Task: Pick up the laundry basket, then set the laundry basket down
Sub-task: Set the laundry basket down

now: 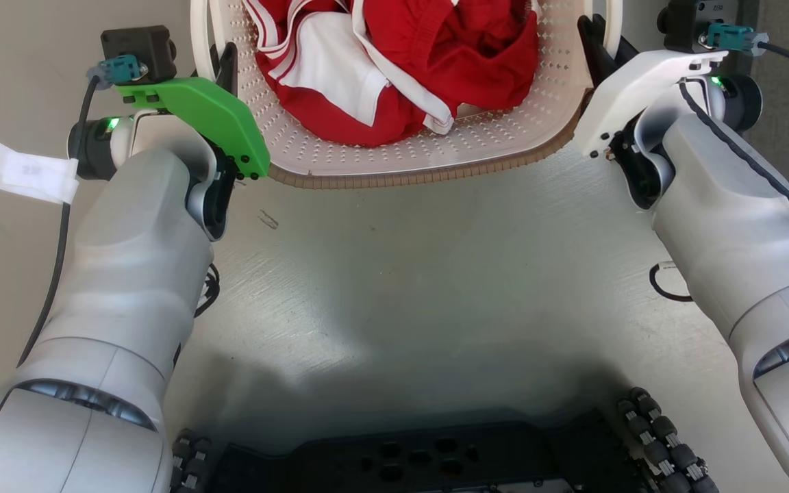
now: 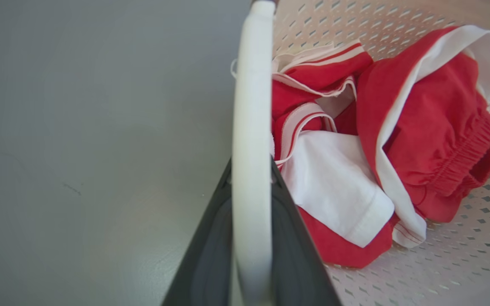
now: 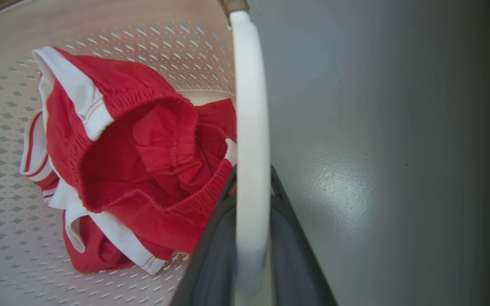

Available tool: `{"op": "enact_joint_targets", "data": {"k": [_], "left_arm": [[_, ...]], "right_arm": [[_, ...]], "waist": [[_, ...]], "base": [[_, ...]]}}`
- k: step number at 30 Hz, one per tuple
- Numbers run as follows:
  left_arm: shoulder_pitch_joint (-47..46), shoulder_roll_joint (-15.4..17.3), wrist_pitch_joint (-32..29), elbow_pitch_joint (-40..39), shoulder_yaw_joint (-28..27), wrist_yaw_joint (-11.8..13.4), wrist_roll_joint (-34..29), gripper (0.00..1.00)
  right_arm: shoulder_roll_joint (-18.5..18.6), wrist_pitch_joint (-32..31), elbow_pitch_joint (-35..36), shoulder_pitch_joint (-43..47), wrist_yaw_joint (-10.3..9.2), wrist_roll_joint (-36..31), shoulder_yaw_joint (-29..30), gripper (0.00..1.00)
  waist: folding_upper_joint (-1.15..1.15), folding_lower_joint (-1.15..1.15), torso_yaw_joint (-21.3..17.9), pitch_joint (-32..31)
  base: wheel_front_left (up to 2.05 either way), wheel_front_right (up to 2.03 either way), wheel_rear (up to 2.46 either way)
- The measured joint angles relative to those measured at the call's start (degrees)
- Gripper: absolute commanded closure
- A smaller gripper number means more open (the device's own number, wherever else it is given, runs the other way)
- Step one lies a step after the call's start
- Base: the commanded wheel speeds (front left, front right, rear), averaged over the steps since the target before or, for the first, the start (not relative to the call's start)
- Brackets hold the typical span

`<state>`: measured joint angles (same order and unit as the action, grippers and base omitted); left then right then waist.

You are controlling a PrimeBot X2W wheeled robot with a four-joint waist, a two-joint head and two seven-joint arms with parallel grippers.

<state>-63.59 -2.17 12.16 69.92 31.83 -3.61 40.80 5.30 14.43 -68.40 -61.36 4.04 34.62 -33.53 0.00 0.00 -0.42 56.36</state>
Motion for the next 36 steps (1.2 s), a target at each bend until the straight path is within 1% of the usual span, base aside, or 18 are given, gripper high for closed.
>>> {"op": "enact_joint_targets", "data": {"k": [4,5,6,7,8,11,16,19,23,30,36], "left_arm": [[-0.1,0.0,0.0,0.1,0.0,-0.6,0.0,1.00],[-0.1,0.0,0.0,0.2,0.0,-0.9,0.1,1.00],[-0.1,0.0,0.0,0.2,-0.1,-1.1,0.3,0.79],[-0.1,0.1,0.0,0.2,-0.1,-1.3,0.4,0.18],[-0.1,0.3,0.0,0.3,0.0,-1.4,0.4,0.00],[-0.1,1.7,0.0,0.7,0.0,-1.8,0.4,0.00],[-0.1,1.8,0.1,0.8,0.2,-2.3,0.4,0.00],[-0.1,2.0,0.3,0.8,0.5,-2.4,0.4,0.00],[0.0,2.1,0.6,0.8,1.1,-2.5,0.4,0.00],[0.7,2.9,1.6,0.9,1.8,-2.9,0.3,0.00],[3.1,3.1,2.1,0.0,1.8,-2.9,0.1,0.00]], "right_arm": [[0.0,0.0,-0.4,-0.3,0.12,-0.1,-0.1,1.00],[0.0,0.0,-0.4,-0.3,0.15,-0.1,-0.3,0.54],[0.0,0.0,-0.4,-0.4,0.15,-0.4,-0.4,0.00],[0.2,0.0,-0.5,-0.4,0.15,-0.4,-0.4,0.00],[0.4,0.0,-0.7,-0.4,0.15,-0.5,-0.5,0.00],[1.2,0.0,-0.9,-0.4,0.15,-0.9,-0.8,0.00],[1.2,0.0,-0.7,-0.5,0.20,-1.4,-1.2,0.00],[1.6,0.0,-0.6,-0.4,0.64,-1.4,-1.3,0.00],[1.6,0.0,0.3,-0.2,0.75,-1.4,-1.0,0.00],[2.4,0.0,2.6,2.5,0.87,-1.4,0.2,0.00],[4.2,0.0,7.5,4.3,0.82,-1.4,2.9,0.00]], "waist": [[0.00,0.00,0.1,0.0],[0.00,0.00,0.1,0.0],[0.00,0.00,0.1,-0.1],[0.00,0.00,0.1,-0.1],[0.00,0.00,0.2,-0.1],[0.00,0.00,0.3,-0.2],[0.00,0.00,0.5,-0.7],[0.00,0.00,0.6,-1.4],[0.00,0.00,0.7,-2.8],[0.00,0.00,0.8,-6.1],[0.00,0.00,0.6,-9.9]], "base": [[0.00,0.00,0.00],[0.00,0.00,0.00],[0.00,0.00,0.00],[0.00,0.00,0.00],[0.00,0.00,0.00],[0.00,0.00,0.00],[0.00,0.00,0.00],[0.00,0.00,0.00],[0.00,0.00,0.00],[0.00,0.00,0.00],[0.00,0.00,0.00]]}}
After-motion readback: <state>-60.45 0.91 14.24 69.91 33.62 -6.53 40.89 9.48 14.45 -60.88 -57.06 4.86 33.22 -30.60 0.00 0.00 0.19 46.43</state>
